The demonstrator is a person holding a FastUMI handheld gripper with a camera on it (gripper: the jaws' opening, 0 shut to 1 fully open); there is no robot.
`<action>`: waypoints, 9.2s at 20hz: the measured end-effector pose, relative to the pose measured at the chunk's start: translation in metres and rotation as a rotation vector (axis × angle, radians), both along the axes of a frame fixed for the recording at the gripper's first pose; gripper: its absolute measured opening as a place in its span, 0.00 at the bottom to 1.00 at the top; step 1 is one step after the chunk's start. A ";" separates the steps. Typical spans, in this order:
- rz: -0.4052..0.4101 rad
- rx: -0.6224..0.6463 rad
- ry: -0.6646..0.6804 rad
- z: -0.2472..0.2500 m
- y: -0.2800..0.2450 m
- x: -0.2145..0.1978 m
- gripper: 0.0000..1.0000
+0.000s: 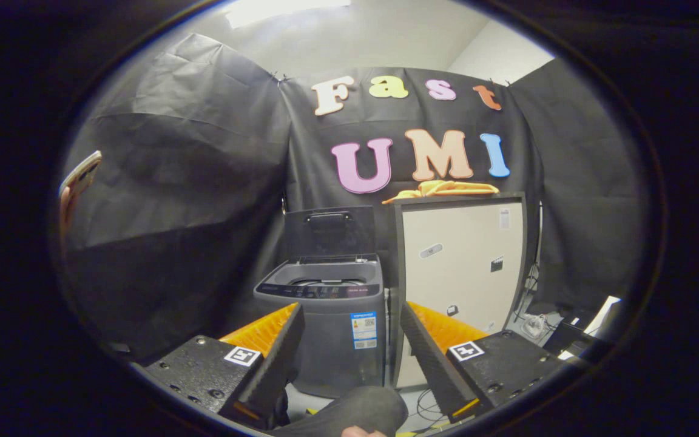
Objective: Put the clothes into the washing machine and then close the washing machine lid.
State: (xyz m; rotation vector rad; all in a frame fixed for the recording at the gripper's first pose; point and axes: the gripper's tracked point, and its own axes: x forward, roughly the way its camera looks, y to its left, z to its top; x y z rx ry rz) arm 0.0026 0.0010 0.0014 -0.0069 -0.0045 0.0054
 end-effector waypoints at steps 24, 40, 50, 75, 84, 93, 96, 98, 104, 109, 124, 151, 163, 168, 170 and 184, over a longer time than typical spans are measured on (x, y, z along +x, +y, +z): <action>-0.032 0.013 -0.013 0.012 -0.022 0.015 0.97; -0.080 -0.014 -0.012 0.028 -0.059 0.070 0.97; -0.109 -0.012 -0.002 0.033 -0.098 0.149 0.97; -0.268 -0.019 0.054 0.152 -0.214 0.282 0.97; -0.314 -0.096 0.139 0.179 -0.238 0.320 0.98; -0.295 0.106 0.246 0.170 -0.264 0.358 0.92; -0.309 0.121 0.284 0.159 -0.276 0.369 0.86; -0.315 0.144 0.305 0.154 -0.278 0.376 0.79; -0.367 0.121 0.292 0.150 -0.295 0.392 0.22; -0.330 0.144 0.203 0.175 -0.286 0.389 0.00; -0.231 -0.013 0.054 0.291 -0.205 0.397 0.00; 0.147 0.029 0.118 0.315 0.043 0.468 0.00; 0.314 0.089 0.195 0.289 0.146 0.484 0.00; 0.376 0.178 0.265 0.242 0.172 0.484 0.00; 0.394 0.177 0.301 0.222 0.182 0.485 0.00; 0.389 0.074 0.286 0.182 0.164 0.500 0.00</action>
